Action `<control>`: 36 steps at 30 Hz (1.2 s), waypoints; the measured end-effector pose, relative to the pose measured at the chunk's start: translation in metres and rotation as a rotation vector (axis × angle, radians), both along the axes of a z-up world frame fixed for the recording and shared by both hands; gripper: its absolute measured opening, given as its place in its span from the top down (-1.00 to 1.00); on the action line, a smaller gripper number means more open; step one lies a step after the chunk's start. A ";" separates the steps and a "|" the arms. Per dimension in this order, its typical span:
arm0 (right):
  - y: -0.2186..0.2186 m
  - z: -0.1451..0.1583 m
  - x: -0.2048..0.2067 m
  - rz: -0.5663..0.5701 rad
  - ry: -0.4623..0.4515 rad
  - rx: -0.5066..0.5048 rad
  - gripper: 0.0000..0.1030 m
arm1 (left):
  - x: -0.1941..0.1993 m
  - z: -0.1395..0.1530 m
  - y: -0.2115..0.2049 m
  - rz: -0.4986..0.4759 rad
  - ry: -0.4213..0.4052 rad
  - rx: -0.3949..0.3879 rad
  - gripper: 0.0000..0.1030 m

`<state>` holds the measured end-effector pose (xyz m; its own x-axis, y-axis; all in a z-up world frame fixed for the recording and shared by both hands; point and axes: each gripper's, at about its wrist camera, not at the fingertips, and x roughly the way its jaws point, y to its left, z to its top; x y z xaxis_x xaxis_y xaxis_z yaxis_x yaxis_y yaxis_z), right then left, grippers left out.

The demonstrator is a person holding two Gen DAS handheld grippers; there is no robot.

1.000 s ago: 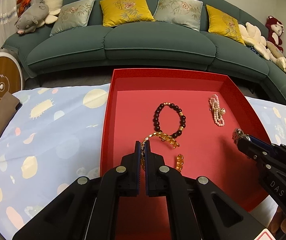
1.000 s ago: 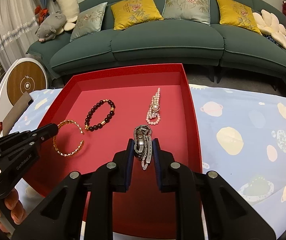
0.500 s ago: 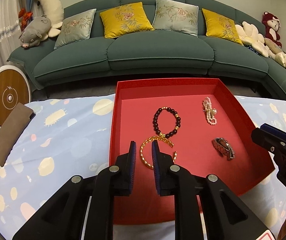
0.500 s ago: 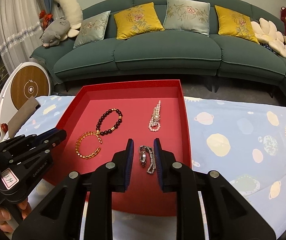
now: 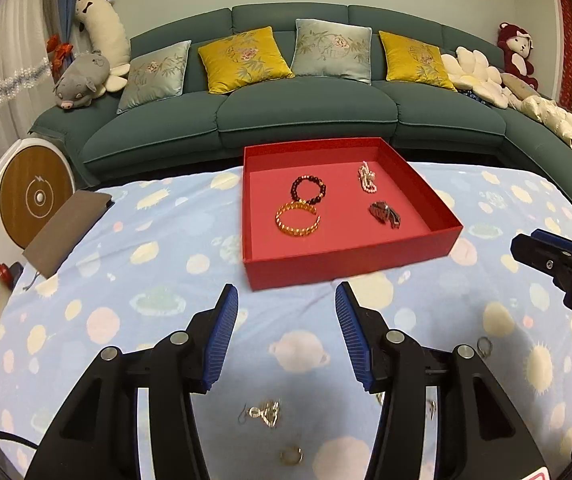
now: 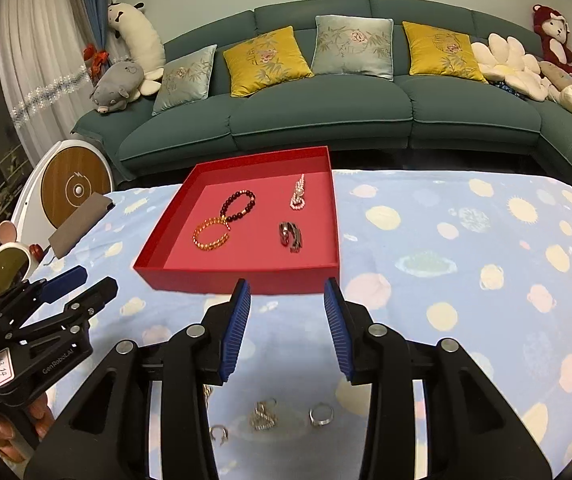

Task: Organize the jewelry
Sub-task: 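Withdraw both tools and move the left tool toward the gold watch, then close the left tool on the gold link watch band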

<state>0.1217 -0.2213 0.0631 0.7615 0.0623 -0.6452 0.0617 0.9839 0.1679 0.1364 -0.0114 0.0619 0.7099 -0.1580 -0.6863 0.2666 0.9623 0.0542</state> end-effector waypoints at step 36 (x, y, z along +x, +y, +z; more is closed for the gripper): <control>-0.003 -0.079 -0.075 -0.011 0.169 -0.010 0.19 | -0.033 -0.091 -0.059 -0.061 0.208 -0.014 0.46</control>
<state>0.0463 -0.2242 -0.0156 0.6424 0.0481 -0.7649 0.0986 0.9845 0.1448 0.1038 -0.0706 -0.0287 0.5417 -0.2072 -0.8146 0.3287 0.9442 -0.0216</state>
